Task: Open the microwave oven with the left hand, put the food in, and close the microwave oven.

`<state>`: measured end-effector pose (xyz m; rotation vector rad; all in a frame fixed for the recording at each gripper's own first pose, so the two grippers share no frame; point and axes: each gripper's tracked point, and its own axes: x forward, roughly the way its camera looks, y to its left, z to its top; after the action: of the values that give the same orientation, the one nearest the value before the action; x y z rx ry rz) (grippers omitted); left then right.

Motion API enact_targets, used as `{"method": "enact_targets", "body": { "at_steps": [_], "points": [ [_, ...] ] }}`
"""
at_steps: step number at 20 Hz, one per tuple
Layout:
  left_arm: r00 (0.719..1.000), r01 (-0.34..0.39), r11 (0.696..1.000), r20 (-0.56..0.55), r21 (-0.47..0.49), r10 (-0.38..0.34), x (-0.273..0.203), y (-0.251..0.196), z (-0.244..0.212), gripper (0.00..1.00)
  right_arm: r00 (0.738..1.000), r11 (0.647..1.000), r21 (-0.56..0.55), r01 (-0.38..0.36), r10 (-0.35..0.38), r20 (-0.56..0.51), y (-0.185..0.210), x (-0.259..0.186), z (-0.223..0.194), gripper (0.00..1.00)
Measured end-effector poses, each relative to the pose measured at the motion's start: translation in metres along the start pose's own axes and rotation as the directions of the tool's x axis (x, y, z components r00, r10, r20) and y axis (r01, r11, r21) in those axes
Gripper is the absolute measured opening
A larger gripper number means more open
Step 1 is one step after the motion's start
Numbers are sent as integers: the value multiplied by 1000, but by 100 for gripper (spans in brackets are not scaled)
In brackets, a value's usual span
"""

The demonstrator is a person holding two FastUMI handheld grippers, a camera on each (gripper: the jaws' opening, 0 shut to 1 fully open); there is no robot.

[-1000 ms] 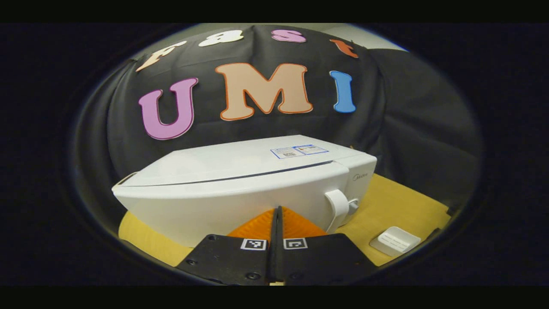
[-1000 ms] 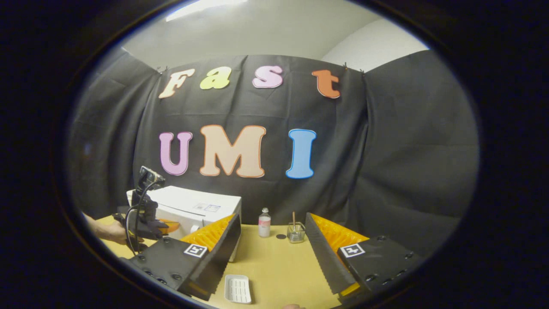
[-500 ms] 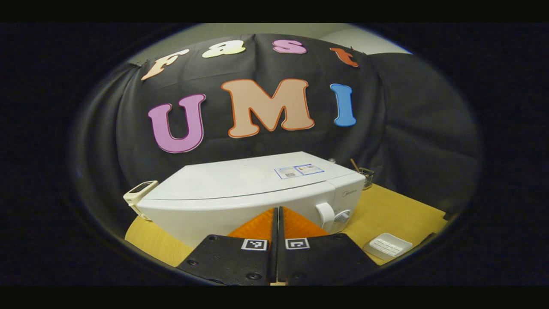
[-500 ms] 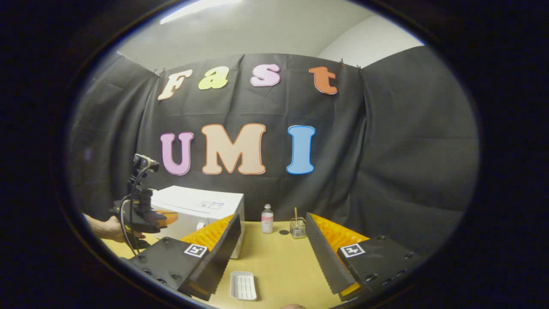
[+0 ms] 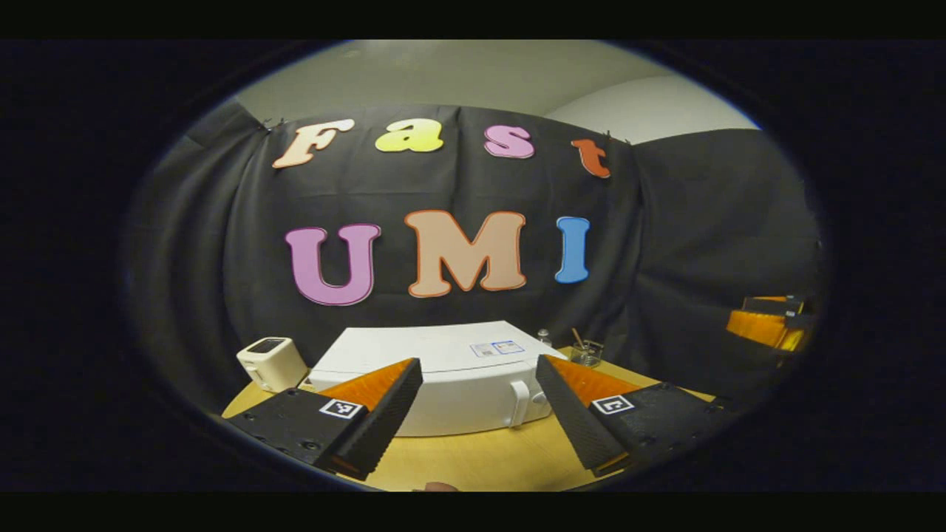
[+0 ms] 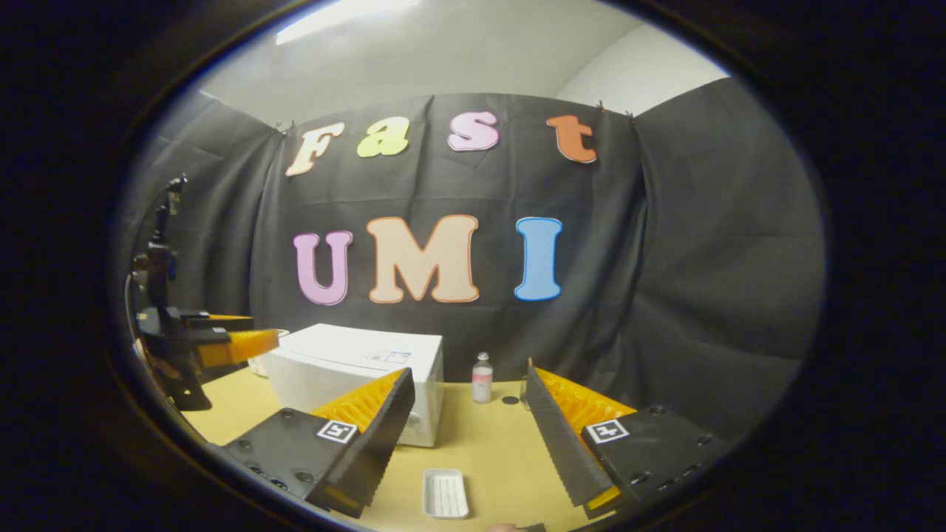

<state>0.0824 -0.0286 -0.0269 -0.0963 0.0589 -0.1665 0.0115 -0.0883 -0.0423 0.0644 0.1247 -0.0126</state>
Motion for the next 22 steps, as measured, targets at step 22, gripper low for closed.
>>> {"method": "enact_targets", "body": {
  "at_steps": [22],
  "points": [
    [1000, -15, 1000, 24, 0, 15, -67, 6, 40, 95, 997, 998, 18, 58, -59, 57, -10, -34, 31, 96]
  ]
}}
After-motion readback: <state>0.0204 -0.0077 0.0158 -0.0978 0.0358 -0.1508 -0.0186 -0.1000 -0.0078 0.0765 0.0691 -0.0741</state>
